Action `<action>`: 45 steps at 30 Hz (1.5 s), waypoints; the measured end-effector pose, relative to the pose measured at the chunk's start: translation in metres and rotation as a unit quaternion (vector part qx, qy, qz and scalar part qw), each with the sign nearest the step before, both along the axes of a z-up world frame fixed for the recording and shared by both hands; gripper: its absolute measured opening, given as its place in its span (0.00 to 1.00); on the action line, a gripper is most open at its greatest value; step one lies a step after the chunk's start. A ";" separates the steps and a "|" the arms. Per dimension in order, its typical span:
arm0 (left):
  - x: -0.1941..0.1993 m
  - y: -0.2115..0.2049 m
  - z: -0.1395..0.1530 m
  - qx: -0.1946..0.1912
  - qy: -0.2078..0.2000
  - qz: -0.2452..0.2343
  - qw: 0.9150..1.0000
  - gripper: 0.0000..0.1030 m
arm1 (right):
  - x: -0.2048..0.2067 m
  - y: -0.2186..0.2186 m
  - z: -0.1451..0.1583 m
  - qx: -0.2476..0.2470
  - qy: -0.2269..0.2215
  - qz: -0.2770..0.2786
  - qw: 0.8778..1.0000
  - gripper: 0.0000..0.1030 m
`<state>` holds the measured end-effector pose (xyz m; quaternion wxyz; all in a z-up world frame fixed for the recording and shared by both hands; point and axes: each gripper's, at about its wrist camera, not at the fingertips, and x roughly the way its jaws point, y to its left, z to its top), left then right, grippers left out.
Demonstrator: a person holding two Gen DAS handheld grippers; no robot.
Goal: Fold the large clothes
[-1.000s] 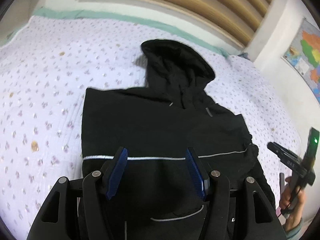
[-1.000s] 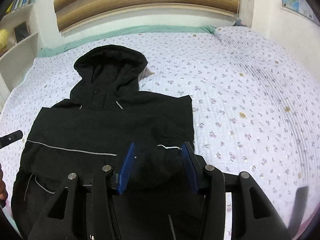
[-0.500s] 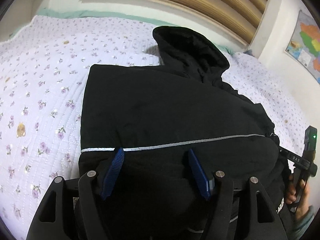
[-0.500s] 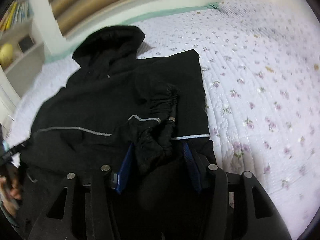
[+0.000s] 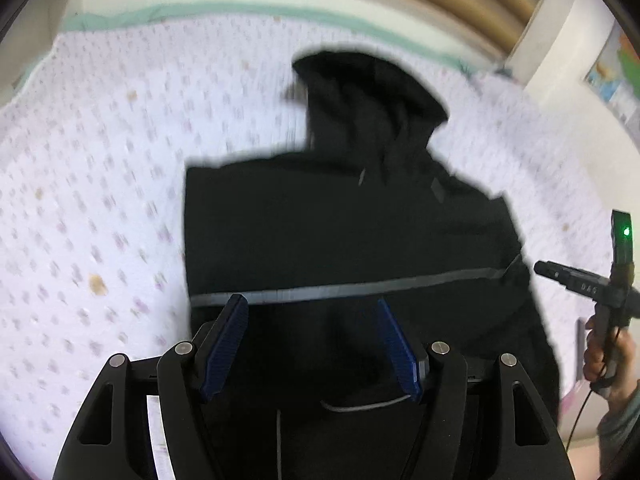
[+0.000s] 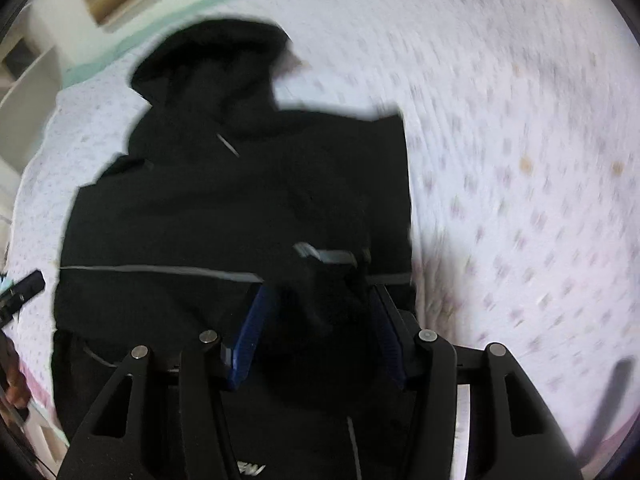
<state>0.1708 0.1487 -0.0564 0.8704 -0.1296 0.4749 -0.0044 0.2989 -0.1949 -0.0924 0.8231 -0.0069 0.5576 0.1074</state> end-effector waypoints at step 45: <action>0.313 0.093 -0.035 -0.184 -0.027 0.024 0.982 0.10 | 0.293 0.060 -0.013 0.126 -0.053 -0.031 0.990 0.07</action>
